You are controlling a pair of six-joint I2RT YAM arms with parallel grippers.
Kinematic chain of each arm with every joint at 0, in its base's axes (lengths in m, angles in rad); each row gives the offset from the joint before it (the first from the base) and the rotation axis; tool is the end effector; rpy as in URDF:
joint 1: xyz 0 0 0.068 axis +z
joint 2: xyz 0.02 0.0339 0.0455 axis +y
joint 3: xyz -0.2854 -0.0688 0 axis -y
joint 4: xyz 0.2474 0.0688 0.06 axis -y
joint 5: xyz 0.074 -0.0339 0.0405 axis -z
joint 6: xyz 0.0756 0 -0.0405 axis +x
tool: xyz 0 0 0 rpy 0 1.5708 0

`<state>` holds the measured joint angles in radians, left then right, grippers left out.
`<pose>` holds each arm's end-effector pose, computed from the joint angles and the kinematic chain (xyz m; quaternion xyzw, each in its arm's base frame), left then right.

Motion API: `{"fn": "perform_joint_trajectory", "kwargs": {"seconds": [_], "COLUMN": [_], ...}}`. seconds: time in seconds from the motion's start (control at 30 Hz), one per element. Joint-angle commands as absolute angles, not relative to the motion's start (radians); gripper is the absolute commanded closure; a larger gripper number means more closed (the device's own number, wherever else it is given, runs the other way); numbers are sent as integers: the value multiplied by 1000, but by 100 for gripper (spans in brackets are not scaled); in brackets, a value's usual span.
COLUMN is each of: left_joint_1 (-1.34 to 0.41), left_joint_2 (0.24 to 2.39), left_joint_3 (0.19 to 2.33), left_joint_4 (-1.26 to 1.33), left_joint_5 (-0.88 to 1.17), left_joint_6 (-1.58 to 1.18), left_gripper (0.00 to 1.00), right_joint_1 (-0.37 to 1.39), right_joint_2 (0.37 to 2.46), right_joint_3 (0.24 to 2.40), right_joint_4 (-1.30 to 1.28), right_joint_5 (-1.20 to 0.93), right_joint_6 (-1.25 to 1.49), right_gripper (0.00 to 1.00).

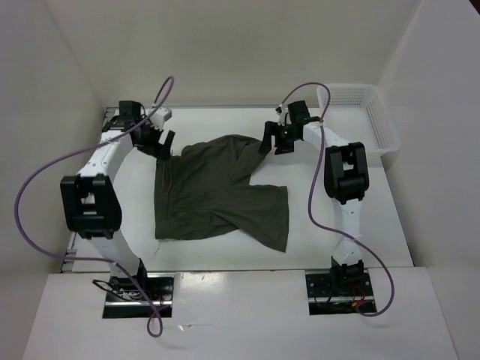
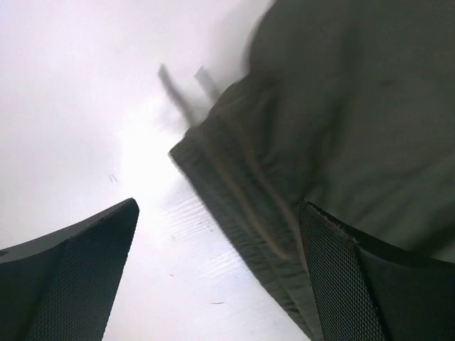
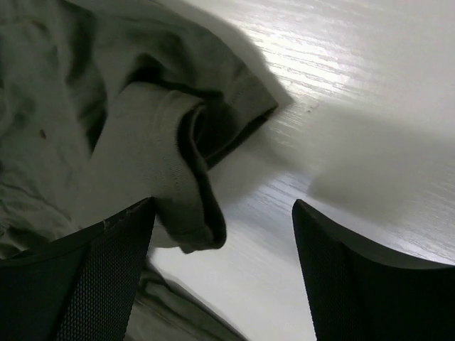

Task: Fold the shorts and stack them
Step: Flatten the shorts out

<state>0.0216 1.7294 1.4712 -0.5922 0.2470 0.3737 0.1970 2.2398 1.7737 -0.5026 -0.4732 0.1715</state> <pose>0.4171 -0.0095 0.2795 0.2054 0.9067 -0.0444 0.3656 0.5081 0.1365 0.1633 -0.0813 0.9275 0.2729 0.2424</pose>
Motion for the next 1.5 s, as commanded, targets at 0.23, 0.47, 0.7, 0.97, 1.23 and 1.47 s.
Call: {"fn": "perform_joint_trajectory", "kwargs": {"seconds": [0.23,0.47,0.7,0.97,1.23,1.47], "left_joint_1": [138,138,138,149,149,158], "left_joint_2": [2038,2134,2166,2186,2175,2143], "left_joint_3": [1631,1621,1583,1663,1661,1675], "left_joint_4": [-624,-595,-555,-546,-566,-578], "left_joint_5": [460,506,466,448,477,460], "left_joint_6": [202,160,120,101,123,124], "left_gripper": [0,3,86,100,89,21], "right_joint_1": [233,251,214,100,61,100], "right_joint_2": [2272,2303,2170,1953,1939,2014], "right_joint_3": [1841,1852,1758,1471,1328,1651], "right_joint_4": [-474,-453,-530,-710,-738,-672], "right_joint_5": [-518,-520,-492,-534,-454,-356], "right_joint_6": [219,229,172,181,196,195], "right_gripper": [28,64,100,100,34,20]}}
